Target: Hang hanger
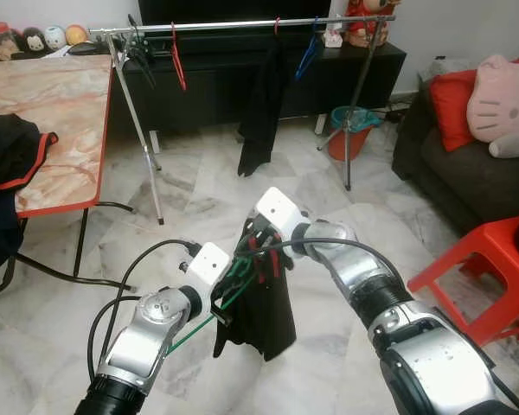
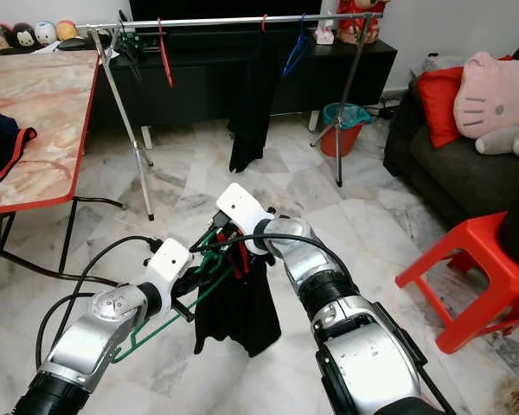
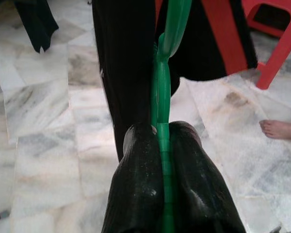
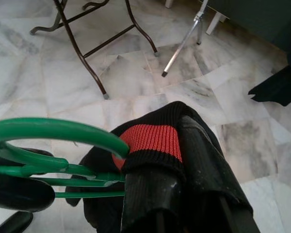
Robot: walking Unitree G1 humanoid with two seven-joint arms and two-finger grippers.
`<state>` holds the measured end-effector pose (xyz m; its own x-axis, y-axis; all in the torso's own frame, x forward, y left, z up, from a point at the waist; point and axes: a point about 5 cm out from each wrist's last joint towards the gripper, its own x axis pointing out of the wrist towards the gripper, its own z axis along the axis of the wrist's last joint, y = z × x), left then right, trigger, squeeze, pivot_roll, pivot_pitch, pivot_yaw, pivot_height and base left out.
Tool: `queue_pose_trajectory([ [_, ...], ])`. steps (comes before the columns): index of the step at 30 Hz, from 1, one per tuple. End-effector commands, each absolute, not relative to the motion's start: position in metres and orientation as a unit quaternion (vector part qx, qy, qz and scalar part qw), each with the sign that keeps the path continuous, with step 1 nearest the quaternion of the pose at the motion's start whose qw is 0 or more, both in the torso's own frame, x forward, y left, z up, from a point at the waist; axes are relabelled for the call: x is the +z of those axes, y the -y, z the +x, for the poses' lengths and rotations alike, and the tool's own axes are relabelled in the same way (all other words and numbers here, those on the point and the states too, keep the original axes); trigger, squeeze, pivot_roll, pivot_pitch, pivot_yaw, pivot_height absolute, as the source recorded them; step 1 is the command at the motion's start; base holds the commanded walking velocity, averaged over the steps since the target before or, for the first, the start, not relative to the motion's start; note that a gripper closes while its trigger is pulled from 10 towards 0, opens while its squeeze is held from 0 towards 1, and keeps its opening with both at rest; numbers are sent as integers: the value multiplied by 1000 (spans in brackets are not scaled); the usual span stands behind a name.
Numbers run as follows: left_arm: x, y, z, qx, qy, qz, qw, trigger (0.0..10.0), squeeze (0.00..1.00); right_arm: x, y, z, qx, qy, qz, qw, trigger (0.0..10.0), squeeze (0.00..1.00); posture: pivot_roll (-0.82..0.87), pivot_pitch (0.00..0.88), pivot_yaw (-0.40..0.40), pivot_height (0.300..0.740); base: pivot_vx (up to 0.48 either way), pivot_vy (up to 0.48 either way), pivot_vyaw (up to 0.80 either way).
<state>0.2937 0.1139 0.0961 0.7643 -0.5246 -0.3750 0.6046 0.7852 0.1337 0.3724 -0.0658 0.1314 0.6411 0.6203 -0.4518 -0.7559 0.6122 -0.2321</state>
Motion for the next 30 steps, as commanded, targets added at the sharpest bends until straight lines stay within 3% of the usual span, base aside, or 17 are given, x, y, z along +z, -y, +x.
queue_pose_trajectory([
  [1,106,-110,298,-308,-132,129,934,10000,0,135,69,374,380,-160,-198,889,10000,0,63,30,-112,740,0,0,0],
  [10,103,-115,300,-280,-142,103,944,10000,0,136,69,372,367,-161,-182,898,10000,0,63,31,-112,740,0,0,0],
  [21,110,-110,304,-267,-126,43,955,10000,0,143,73,375,304,-159,-131,930,10000,0,61,34,-112,740,0,0,0],
  [30,108,-117,305,-247,-141,53,957,10000,0,129,87,373,281,-178,-197,922,10000,0,66,35,-114,740,0,0,0],
])
